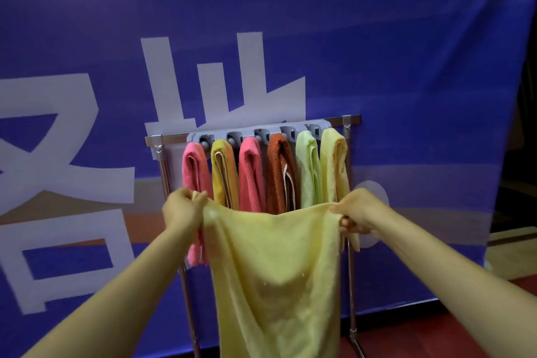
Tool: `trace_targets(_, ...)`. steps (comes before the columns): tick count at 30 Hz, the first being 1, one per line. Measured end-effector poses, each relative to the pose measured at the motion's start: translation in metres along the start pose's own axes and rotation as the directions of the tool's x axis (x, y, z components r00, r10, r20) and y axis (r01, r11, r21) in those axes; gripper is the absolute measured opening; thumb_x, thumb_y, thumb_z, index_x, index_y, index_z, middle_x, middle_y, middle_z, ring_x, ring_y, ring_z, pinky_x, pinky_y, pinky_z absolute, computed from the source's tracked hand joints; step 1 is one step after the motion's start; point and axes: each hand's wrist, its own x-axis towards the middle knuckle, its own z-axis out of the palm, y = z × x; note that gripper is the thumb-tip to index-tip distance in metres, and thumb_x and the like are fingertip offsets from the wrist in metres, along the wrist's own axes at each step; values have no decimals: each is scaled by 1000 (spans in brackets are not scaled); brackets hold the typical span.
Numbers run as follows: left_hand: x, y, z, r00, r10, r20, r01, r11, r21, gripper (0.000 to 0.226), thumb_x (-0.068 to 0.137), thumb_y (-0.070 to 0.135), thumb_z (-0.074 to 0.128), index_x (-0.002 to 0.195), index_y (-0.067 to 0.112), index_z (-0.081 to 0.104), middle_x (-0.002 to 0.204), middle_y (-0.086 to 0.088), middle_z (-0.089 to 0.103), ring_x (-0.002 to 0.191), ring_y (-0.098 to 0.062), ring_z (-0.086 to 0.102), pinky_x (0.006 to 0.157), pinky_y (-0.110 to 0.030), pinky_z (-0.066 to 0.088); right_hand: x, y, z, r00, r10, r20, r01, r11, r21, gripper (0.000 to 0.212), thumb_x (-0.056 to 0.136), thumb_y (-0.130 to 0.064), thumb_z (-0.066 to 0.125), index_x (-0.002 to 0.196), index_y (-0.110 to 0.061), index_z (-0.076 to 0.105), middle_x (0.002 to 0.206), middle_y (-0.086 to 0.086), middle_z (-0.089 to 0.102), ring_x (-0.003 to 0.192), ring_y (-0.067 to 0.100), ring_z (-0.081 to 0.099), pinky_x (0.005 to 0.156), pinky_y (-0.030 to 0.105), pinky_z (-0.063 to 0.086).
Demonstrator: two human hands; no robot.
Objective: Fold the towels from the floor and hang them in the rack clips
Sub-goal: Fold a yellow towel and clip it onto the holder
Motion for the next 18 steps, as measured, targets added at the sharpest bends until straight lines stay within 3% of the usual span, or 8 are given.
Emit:
trace_targets(2,-8,3,17,986,-125,108,133,988,-73,20,87,20,59,85,0,61,74,-19,67,61,-29,66,69,-40,57,-2,-11,19,998,59,25,-62,991,123,15,87,-8,62,76,-1,56,52,7,49,34,9,47,44,25,54)
trace_targets(5,-27,15,39,921,-224,319,313,913,-262,20,91,13,56,83,-5,57,57,-11,56,33,-14,57,47,-28,56,-7,-25,44,999,-3,39,-4,983,182,13,86,-7,63,75,-2,57,58,8,51,39,9,48,46,23,53)
trace_targets(7,-41,27,48,889,-218,403,368,864,-343,23,90,8,58,70,-1,52,58,-9,46,36,-13,53,37,-21,51,-6,-30,57,997,-77,20,72,980,183,23,87,-4,59,65,-6,55,57,7,50,47,13,48,58,29,54)
trace_targets(10,-52,36,54,863,-185,471,381,850,-364,29,86,7,63,61,3,50,52,-7,41,45,-15,49,37,-17,48,-6,-32,67,974,-223,-42,225,973,47,28,86,-6,57,58,-12,59,55,4,54,58,18,54,80,43,54)
trace_targets(14,-65,45,56,845,-156,512,384,843,-377,29,85,6,65,58,1,53,47,-6,44,42,-13,53,40,-17,50,-14,-36,67,907,-386,-169,375,922,-94,14,80,-18,66,67,-18,66,64,-3,61,74,19,62,74,34,51)
trace_targets(18,-73,52,59,855,-143,498,363,852,-377,29,86,4,64,58,-1,56,48,-7,47,38,-11,56,45,-20,53,-23,-37,71,838,-473,-273,440,881,-177,5,77,-20,69,72,-20,70,63,-9,59,72,14,60,67,30,47)
